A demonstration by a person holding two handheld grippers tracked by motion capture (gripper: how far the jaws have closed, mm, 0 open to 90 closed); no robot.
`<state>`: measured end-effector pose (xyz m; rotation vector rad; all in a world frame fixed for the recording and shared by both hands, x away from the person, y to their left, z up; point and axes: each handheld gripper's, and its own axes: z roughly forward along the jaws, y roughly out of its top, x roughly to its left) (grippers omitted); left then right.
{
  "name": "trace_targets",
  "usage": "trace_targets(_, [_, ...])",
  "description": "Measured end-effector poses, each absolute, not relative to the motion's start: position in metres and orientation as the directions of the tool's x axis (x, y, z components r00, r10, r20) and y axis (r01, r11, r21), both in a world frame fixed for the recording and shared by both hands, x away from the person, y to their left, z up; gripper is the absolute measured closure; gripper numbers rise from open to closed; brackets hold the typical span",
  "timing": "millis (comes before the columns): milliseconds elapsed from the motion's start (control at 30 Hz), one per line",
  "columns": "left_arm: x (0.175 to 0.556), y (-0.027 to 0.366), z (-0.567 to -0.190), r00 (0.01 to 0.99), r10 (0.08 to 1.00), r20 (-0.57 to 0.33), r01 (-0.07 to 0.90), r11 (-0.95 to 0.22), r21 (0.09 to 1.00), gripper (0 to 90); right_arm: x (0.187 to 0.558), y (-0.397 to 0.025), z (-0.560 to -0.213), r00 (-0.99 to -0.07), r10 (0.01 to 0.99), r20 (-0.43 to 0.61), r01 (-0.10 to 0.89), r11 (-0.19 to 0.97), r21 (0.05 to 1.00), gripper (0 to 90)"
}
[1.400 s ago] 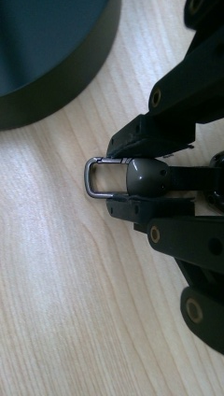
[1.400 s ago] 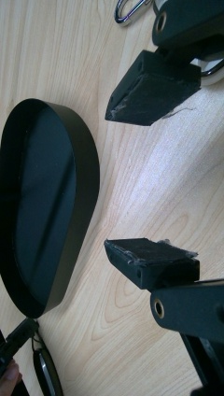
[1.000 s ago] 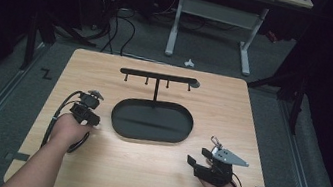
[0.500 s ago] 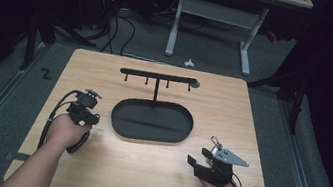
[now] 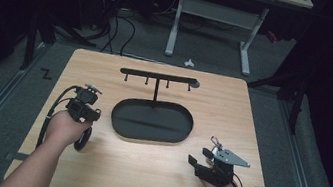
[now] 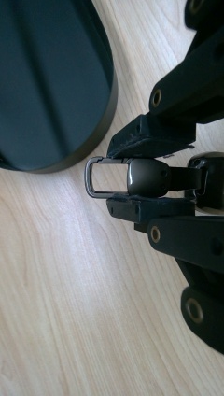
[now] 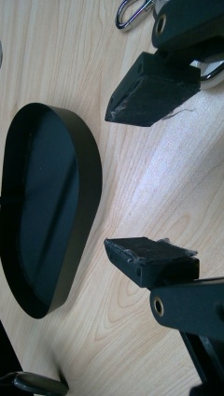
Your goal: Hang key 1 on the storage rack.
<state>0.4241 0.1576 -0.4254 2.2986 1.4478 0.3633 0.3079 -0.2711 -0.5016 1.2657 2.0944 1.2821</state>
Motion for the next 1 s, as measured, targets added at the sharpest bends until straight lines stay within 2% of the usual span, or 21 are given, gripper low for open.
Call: trace_targets(1000, [0.422,0.153,-0.381,0.44,0.897,0.033,0.75,-0.387,0.537,70.2,0.308,-0.271,-0.503,-0.515,0.846,0.138,0.507,0.171,0.845,33.1])
